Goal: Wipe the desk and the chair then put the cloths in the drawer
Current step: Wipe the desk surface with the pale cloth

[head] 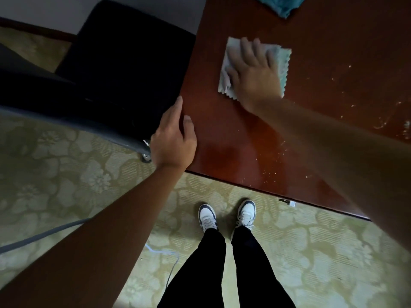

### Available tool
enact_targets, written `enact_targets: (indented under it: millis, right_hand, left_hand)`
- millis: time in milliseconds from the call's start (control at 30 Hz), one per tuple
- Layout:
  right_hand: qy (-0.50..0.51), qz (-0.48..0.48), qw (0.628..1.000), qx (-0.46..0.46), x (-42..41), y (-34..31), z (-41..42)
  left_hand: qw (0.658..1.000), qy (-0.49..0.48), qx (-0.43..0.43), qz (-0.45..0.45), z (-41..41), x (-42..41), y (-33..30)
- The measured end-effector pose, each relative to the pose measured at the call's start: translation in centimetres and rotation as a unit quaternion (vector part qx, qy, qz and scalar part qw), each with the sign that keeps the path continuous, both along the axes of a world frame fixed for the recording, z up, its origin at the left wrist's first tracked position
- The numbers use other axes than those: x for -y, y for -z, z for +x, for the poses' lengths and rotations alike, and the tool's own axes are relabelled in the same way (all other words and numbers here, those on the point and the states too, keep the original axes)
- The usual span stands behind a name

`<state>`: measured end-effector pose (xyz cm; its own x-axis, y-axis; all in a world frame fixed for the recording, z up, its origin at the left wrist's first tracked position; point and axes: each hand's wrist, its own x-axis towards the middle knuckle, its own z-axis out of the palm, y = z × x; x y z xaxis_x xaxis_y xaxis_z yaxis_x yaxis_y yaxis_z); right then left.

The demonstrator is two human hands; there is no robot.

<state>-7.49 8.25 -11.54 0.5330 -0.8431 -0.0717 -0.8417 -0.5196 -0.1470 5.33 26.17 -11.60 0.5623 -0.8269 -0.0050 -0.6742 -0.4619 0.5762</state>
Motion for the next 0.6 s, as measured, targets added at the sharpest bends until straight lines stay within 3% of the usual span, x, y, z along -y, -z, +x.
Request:
enact_targets:
  millis: [133, 233, 300, 433, 600]
  right_hand:
    - [-0.088, -0.046, 0.995, 0.014, -7.8, 0.5, -1.8]
    - [-0.165, -0.013, 0.986, 0.019, -11.0, 0.5, -4.2]
    - [-0.144, 0.003, 0.99, 0.004, -6.6, 0.1, -4.2]
    - [0.0, 0.01, 1.0, -0.014, 3.4, -0.3, -4.6]
    - [-0.093, -0.031, 0.995, 0.033, -5.1, 0.3, -7.5]
  left_hand:
    - [0.998, 0.023, 0.047, 0.032, -0.2, 0.1, 0.1]
    - [0.989, 0.075, 0.128, 0.026, -0.3, 0.1, 0.6]
    - [0.979, 0.12, 0.166, 0.021, -0.5, 0.3, 0.8]
    - [0.972, 0.163, 0.172, 0.004, -1.4, 1.2, 0.8]
    - [0.978, 0.159, 0.132, -0.001, -2.6, 3.1, 0.4]
